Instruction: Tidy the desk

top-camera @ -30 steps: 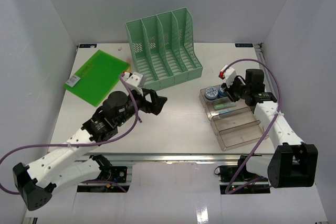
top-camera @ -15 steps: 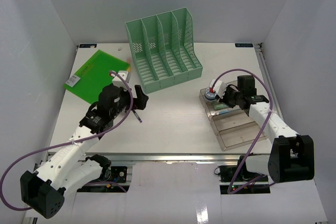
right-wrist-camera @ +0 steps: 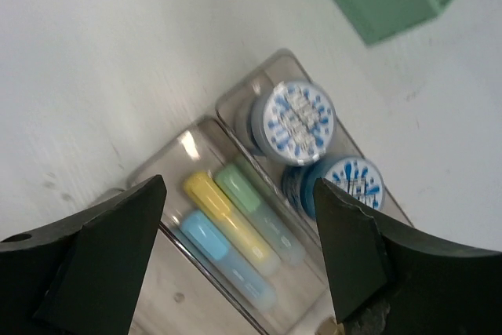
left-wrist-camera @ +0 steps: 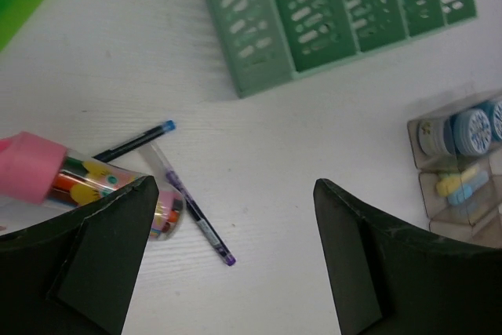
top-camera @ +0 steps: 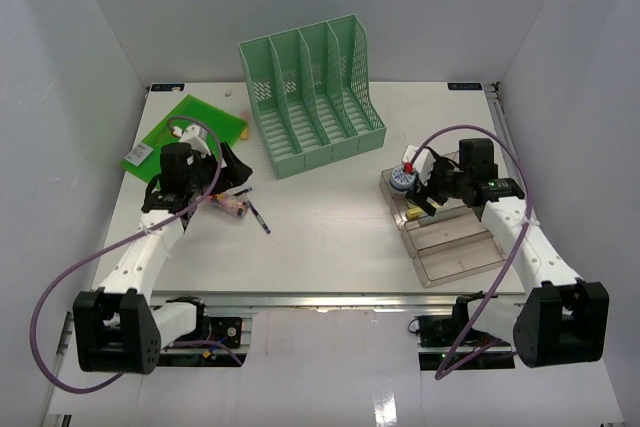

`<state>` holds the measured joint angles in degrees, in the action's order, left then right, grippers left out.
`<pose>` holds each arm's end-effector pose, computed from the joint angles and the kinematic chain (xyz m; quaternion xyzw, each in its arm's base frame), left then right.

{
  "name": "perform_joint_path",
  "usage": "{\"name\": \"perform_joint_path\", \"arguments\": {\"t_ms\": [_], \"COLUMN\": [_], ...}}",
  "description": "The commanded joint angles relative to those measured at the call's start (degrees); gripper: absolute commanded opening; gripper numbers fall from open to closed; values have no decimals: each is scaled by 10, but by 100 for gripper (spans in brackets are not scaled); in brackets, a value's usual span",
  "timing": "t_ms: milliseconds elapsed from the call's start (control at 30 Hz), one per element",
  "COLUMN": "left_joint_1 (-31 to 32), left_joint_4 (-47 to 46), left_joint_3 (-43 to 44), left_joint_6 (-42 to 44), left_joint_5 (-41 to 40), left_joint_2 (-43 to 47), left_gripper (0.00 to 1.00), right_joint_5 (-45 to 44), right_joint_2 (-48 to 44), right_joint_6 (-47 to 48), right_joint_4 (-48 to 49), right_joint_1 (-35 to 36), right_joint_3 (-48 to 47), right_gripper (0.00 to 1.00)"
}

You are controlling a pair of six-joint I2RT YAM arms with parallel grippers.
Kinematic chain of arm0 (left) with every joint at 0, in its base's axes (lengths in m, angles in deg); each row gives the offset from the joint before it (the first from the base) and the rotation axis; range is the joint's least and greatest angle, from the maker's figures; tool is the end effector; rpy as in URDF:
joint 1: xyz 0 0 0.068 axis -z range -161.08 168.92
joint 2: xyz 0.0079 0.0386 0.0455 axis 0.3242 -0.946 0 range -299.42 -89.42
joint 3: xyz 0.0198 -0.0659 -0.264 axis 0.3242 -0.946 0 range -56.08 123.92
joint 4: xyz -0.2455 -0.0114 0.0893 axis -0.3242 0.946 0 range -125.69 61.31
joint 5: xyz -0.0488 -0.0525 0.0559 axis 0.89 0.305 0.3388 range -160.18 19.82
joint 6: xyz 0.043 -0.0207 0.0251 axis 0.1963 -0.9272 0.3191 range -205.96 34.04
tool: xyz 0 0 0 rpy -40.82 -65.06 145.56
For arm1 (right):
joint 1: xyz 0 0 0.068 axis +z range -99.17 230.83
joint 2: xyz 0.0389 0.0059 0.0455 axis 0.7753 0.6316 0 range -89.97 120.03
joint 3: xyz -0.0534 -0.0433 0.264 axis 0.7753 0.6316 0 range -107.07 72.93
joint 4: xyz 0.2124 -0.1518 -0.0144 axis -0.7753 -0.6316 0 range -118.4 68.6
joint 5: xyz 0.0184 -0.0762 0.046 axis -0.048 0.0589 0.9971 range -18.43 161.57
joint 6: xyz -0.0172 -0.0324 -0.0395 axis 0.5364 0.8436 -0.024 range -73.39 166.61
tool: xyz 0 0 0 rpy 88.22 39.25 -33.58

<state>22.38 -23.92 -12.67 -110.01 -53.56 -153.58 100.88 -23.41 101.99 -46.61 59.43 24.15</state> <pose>0.2454 -0.0249 0.2623 -0.0867 0.8661 -0.2362 0.4320 0.2381 0.0537 0.2664 -0.5556 0.6990 0.0598 0.4463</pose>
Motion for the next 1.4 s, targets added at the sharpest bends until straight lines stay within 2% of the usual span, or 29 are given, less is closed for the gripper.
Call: {"name": "perform_joint_path", "arguments": {"t_ms": [0, 200, 267, 467, 933, 1367], "left_joint_1": [-59, -62, -62, -57, -17, -12], "left_joint_4": [-29, -29, -30, -13, -17, -22], "left_joint_3": [62, 171, 201, 278, 424, 498], "left_joint_6": [-12, 1, 6, 23, 53, 81], "left_joint_5": [61, 120, 127, 106, -55, -126], "left_joint_2": [-102, -286, -330, -439, -589, -658], "left_gripper": [86, 73, 73, 76, 80, 77], "right_joint_5": [281, 370, 399, 411, 412, 415], "right_joint_2": [-56, -86, -76, -74, -69, -59], "right_joint_6": [-88, -89, -88, -106, -114, -120], "right_joint_4": [-77, -53, -55, -55, -54, -54], "right_joint_1": [0, -63, -99, -112, -118, -119], "right_joint_3": [-27, 29, 34, 30, 30, 27], "right_gripper": [82, 82, 82, 81, 82, 82]}}
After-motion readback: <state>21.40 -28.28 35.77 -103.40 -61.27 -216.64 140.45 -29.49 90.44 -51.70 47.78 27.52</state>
